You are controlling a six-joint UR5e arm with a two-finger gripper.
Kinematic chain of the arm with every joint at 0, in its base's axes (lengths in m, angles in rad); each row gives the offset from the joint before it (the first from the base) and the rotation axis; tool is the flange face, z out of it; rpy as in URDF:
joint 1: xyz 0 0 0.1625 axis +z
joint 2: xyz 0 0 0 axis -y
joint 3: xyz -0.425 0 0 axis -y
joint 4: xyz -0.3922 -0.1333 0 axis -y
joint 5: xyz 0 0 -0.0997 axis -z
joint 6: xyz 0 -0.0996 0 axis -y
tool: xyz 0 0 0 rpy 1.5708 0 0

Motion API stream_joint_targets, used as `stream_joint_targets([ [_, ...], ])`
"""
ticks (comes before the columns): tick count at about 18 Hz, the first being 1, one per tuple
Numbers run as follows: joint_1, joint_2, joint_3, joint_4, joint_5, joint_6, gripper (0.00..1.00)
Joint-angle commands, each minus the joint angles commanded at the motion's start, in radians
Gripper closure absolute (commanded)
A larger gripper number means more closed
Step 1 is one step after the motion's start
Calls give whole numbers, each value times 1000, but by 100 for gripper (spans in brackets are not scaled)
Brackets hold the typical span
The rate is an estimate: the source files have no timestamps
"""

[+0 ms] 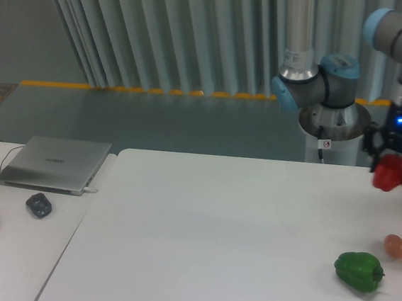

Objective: Place the red pepper on the table
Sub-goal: 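Carry the red pepper in the gripper down toward the table beside the green pepper, then lower the red pepper onto the table and open the gripper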

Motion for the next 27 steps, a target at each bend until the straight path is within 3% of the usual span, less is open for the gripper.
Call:
stream_joint_targets([
  [3, -71, -44, -5, 70, 2, -80, 43],
  [5, -129, -95, -5, 149, 24, -153, 43],
  [8, -183, -162, 9, 195, 63, -184, 43],
  [11, -194, -216, 20, 206, 66, -184, 41],
  [17, -227, -268, 23, 239, 104, -192, 41],
  [21, -273, -337, 32, 293, 176, -258, 41],
  [27, -284, -351, 34, 304, 186, -270, 41],
])
